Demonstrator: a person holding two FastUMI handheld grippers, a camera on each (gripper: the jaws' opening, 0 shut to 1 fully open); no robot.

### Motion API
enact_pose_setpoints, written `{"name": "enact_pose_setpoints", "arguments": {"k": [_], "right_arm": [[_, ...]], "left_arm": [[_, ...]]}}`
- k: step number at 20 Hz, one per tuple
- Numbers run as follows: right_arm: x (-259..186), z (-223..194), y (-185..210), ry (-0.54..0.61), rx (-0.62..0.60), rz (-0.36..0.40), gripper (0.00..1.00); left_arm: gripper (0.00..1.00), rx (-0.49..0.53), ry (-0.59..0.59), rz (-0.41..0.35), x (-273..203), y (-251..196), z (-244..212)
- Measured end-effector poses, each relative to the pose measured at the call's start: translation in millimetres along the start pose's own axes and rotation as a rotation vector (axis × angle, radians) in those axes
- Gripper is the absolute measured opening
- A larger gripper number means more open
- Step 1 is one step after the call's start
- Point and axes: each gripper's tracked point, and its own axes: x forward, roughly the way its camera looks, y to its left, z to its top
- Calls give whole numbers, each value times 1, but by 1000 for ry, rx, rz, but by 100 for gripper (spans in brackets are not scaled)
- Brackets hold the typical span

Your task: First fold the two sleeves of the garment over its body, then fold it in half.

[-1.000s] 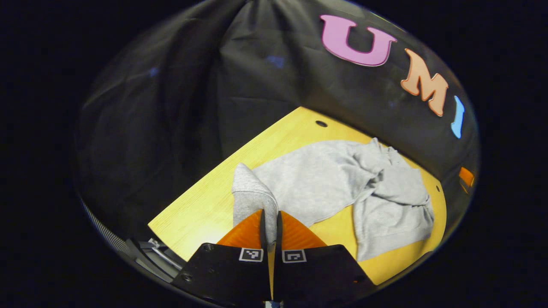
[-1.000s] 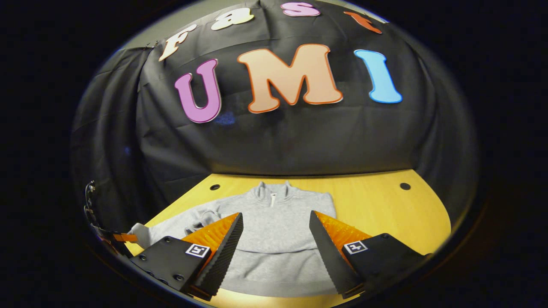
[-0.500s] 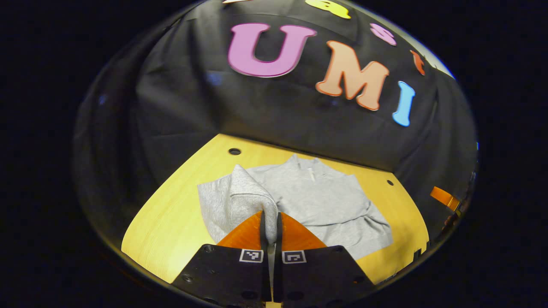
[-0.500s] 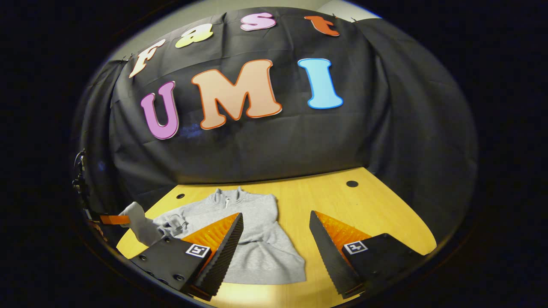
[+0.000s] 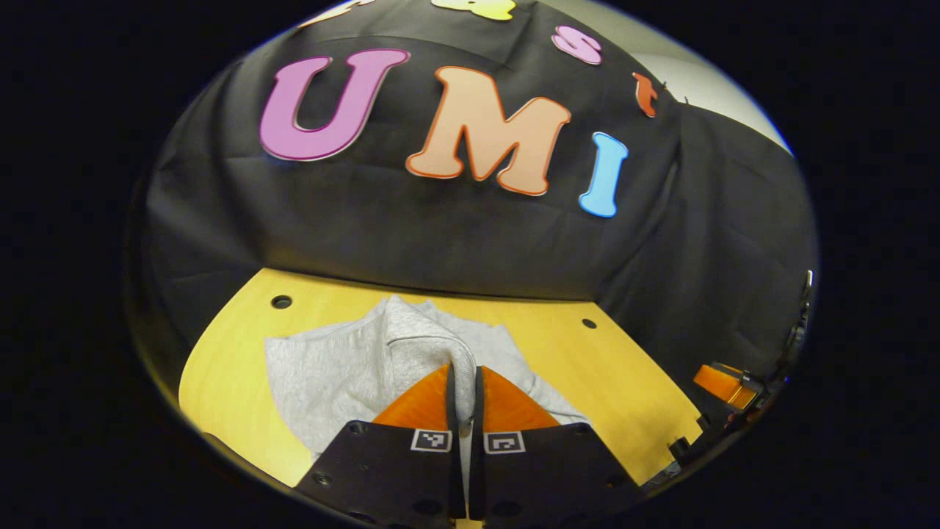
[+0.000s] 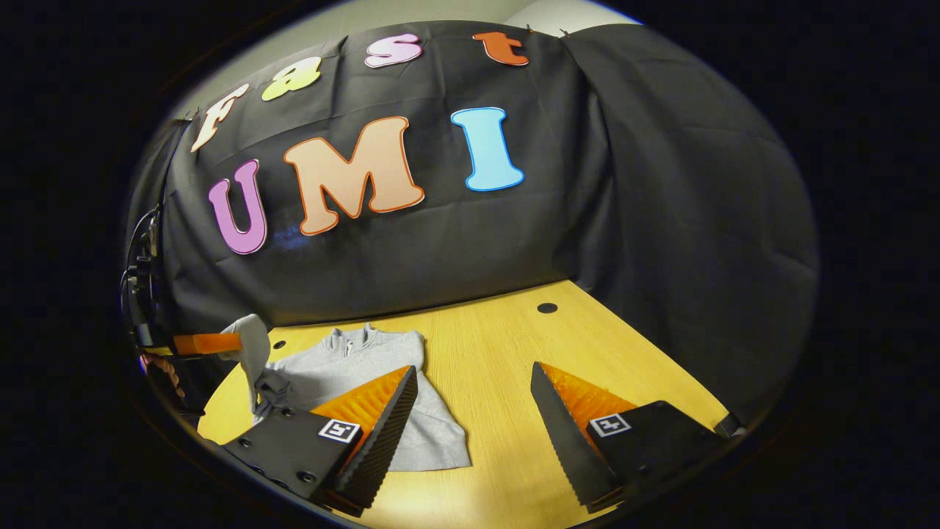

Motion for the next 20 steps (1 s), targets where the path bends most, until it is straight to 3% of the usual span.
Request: {"name": "enact_pose_setpoints", "arguments": {"k": [4,8,9,10,11,14,19,20], "right_arm": [[-4,-10,-6,21,15,-8,97],[-3,-14,-5,42,11,-1,97],[-3,-15,-6,45,8,2,93],[-1,-15,-8,47,5,-1,98],[-2,-16,-8,53,6,-2,93],[0,-16,-11,59,11,-7,98],[7,-14,-12,84,17,-32,98],[9,-15,-9,91,16,-35,93]], "left_arm": [[1,27,-26,-100,36,-52,17],[1,70,-27,-153,77,-90,19],[1,72,-24,-163,88,-98,18],[1,70,-29,-172,98,-105,19],[1,73,-30,-175,109,-110,18],[1,99,-15,-191,148,-125,10],[1,131,61,-165,214,-129,-24],[1,146,88,-154,224,-127,-34]]}}
